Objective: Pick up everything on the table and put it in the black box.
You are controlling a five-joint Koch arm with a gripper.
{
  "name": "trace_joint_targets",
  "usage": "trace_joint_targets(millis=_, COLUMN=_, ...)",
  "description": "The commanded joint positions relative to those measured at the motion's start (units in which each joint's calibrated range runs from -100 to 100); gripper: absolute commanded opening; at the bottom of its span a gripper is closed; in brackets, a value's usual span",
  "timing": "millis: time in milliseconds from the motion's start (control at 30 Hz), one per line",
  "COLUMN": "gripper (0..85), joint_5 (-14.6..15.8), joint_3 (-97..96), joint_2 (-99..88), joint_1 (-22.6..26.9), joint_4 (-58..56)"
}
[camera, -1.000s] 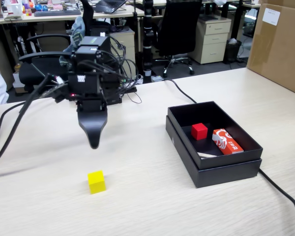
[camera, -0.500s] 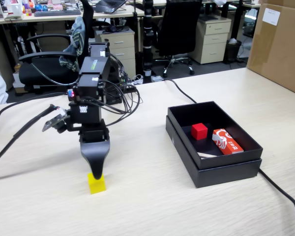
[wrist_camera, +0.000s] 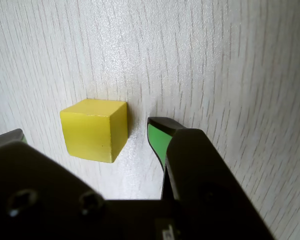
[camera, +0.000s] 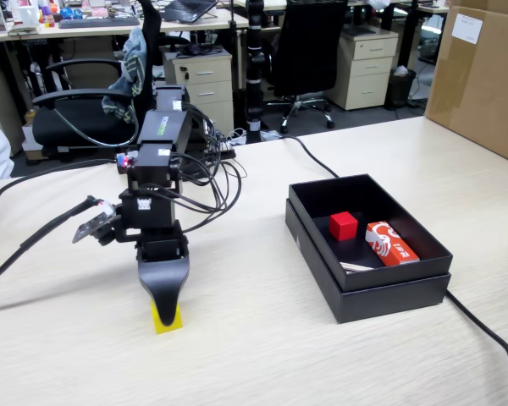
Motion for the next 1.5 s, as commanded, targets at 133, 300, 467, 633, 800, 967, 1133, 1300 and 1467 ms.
trace_joint_targets(millis=133, gripper=42.0, joint_5=-0.4, joint_3=3.9, joint_2=-0.2, joint_1=0.0, joint_4=2.1)
trace_joint_targets(millis=300, gripper=35.0, joint_5=-0.7, joint_3=4.1, joint_2=0.3, joint_1=-0.4, joint_4=2.1)
trace_joint_targets(millis=467, gripper=32.6, joint_5=-0.9, joint_3=4.3, joint_2=0.5, joint_1=-0.6, joint_4=2.1)
trace_joint_targets(millis=633, gripper=23.4, joint_5=-0.9, joint_3=4.3, joint_2=0.5, joint_1=-0.7, joint_4=2.1)
trace_joint_targets(millis=800, gripper=16.5, joint_5=-0.9, joint_3=4.1, joint_2=0.5, joint_1=-0.7, joint_4=2.1)
trace_joint_targets(millis=967, gripper=1.1, joint_5=-0.5, joint_3=3.9, joint_2=0.5, joint_1=-0.8, joint_4=2.1)
trace_joint_targets(millis=1133, gripper=1.1, joint_5=-0.2, joint_3=-0.3, joint_2=-5.5, joint_1=-0.8, joint_4=1.1)
trace_joint_targets(millis=1300, gripper=0.9, joint_5=1.3, joint_3=-8.1, joint_2=-24.1, joint_1=-0.1, joint_4=1.0)
trace_joint_targets(millis=1467, gripper=0.9, joint_5=3.3, joint_3=-16.4, joint_2=-48.1, joint_1=2.7, joint_4=1.0)
